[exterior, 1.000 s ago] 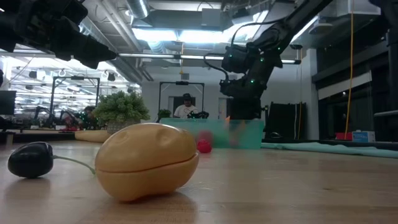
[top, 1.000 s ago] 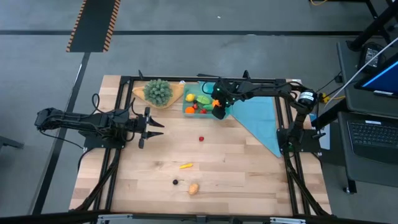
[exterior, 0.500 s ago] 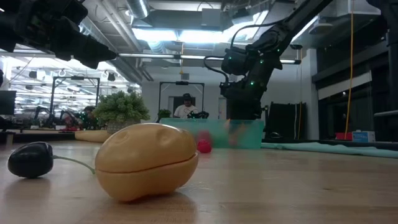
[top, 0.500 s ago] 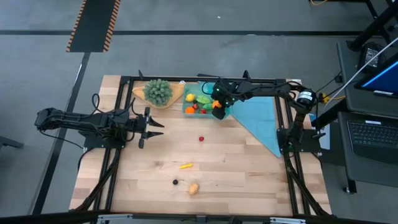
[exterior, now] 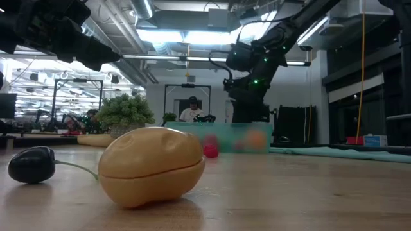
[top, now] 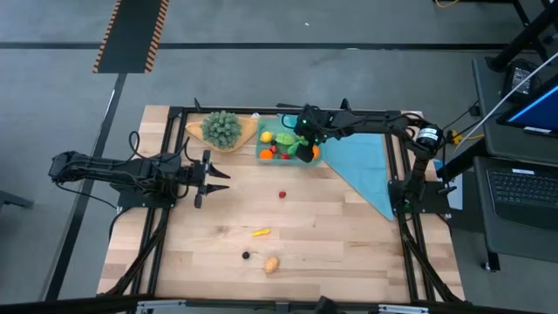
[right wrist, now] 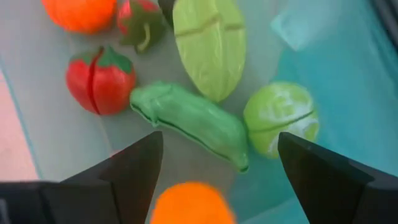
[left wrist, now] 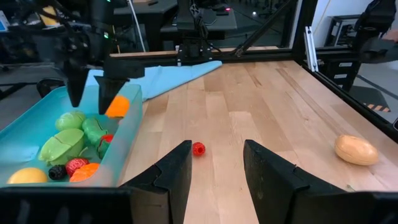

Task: Pick and placing Produce into tupperware
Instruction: Put the banana pepper into the blue bin

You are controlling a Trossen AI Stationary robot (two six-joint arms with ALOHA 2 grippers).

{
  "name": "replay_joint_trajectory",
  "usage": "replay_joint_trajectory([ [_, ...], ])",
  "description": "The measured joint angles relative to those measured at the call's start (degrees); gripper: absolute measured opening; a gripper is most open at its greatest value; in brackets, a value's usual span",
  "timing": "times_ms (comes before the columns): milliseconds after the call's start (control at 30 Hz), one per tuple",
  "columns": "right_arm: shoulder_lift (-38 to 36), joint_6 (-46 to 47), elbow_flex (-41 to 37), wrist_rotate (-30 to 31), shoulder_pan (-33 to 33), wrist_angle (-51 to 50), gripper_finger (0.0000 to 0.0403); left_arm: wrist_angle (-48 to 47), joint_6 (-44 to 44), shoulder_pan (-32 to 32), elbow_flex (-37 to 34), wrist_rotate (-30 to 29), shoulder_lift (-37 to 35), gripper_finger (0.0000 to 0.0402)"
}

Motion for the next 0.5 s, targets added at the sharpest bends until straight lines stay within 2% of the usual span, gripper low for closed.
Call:
replay_joint_trajectory([
  [267, -0.03, 0.97, 7.06, 0.00, 0.00, -2.88, 0.0319, 0.00, 0.00, 0.00, 0.00, 0.00, 0.00, 0.0137],
  [500, -0.07, 3.16, 7.37, 0.00, 0.00, -0.89, 0.0320, 0.00, 0.00, -0.01, 0.00, 0.00, 0.00, 0.0137],
])
